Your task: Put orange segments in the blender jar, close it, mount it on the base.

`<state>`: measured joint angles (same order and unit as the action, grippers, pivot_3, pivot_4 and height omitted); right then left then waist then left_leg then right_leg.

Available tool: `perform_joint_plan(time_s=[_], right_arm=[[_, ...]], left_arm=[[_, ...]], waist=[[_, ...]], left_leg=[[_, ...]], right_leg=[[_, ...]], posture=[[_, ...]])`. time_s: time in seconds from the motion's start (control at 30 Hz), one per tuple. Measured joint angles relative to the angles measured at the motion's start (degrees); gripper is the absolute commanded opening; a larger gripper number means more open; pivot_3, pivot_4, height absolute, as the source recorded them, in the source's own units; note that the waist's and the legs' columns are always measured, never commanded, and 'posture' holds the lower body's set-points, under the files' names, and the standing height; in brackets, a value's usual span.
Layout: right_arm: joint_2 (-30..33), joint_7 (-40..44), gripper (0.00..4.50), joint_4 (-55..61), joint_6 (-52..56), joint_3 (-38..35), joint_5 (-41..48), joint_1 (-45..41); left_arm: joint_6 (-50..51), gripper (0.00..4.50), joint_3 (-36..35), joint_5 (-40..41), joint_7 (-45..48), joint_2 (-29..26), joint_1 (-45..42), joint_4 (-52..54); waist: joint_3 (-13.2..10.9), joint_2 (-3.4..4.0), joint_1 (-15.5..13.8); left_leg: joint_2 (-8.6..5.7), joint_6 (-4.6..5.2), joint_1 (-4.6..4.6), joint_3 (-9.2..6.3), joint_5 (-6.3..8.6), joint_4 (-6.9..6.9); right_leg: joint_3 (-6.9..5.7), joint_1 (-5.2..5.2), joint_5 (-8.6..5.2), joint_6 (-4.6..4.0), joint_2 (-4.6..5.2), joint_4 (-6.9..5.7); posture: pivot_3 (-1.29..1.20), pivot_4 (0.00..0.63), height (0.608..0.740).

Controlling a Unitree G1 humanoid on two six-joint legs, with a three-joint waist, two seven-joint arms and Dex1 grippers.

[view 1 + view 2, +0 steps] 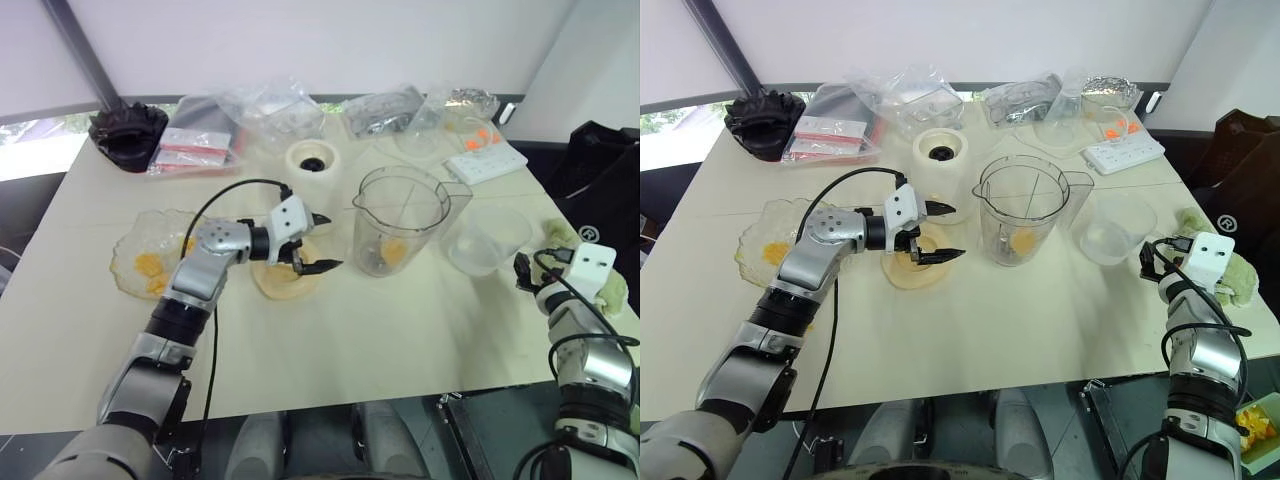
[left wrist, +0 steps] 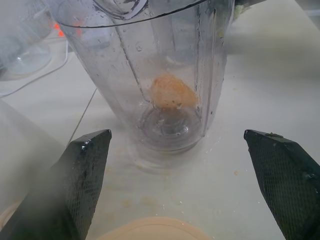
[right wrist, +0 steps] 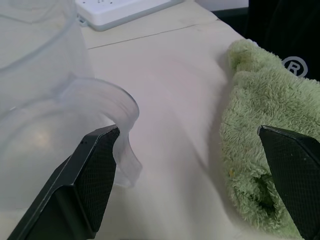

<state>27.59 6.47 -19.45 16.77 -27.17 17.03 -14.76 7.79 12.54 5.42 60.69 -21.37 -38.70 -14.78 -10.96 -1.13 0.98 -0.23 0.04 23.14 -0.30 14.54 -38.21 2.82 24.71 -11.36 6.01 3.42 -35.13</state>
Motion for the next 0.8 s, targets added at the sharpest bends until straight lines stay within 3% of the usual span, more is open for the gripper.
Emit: perform_joint_plan(time_s=[0.43,0.53,0.73,0.77,0.8], right_arm=[[-0.46,-1.75,4.50,-2.28,-2.38,-0.04,0.06,-2.54],[-0.62,-1.74,3.59,-2.32,-2.56,0.00,0.06,-2.56],[-1.71,-1.66,0.43,-2.34,-2.61,0.67,0.03,-3.11],[-1.76,-1.48,0.06,-2.33,-2.96,0.85,0.17,-3.24],[-1.86,-1.28,0.06,-2.13,-3.58,0.98,0.39,-4.01]], left_arm=[[-0.47,4.42,0.00,-0.01,-0.84,-0.11,0.01,0.01],[-0.49,4.50,0.02,-0.01,-0.92,-0.12,0.01,0.02],[-0.51,4.50,0.04,-0.01,-0.94,-0.51,0.03,0.09],[-0.51,4.50,0.04,-0.01,-0.94,-0.62,0.06,0.12],[-0.52,4.50,0.04,-0.01,-0.95,-0.66,0.06,0.14]], waist=[[0.00,0.00,0.07],[0.00,0.00,0.09],[-0.01,0.01,-0.03],[-0.01,0.01,-0.04],[0.00,0.02,0.00]], left_leg=[[0.00,0.00,0.00,0.00,0.00,0.01],[0.00,0.00,0.00,-0.01,0.00,0.01],[0.00,0.00,0.00,-0.01,0.00,0.02],[0.00,0.00,0.00,-0.01,0.00,0.01],[0.00,0.00,0.00,0.00,0.00,0.01]], right_leg=[[0.00,0.00,0.00,0.00,0.00,0.00],[0.00,0.00,0.00,0.00,0.00,0.00],[0.00,0.00,0.00,0.00,0.00,0.00],[0.00,0.00,0.00,0.00,0.01,0.00],[0.00,-0.01,0.00,0.00,0.01,0.01]], posture=[[0.00,0.150,0.740],[0.00,0.150,0.740],[0.00,0.150,0.740],[0.00,0.150,0.740],[0.00,0.150,0.740]])
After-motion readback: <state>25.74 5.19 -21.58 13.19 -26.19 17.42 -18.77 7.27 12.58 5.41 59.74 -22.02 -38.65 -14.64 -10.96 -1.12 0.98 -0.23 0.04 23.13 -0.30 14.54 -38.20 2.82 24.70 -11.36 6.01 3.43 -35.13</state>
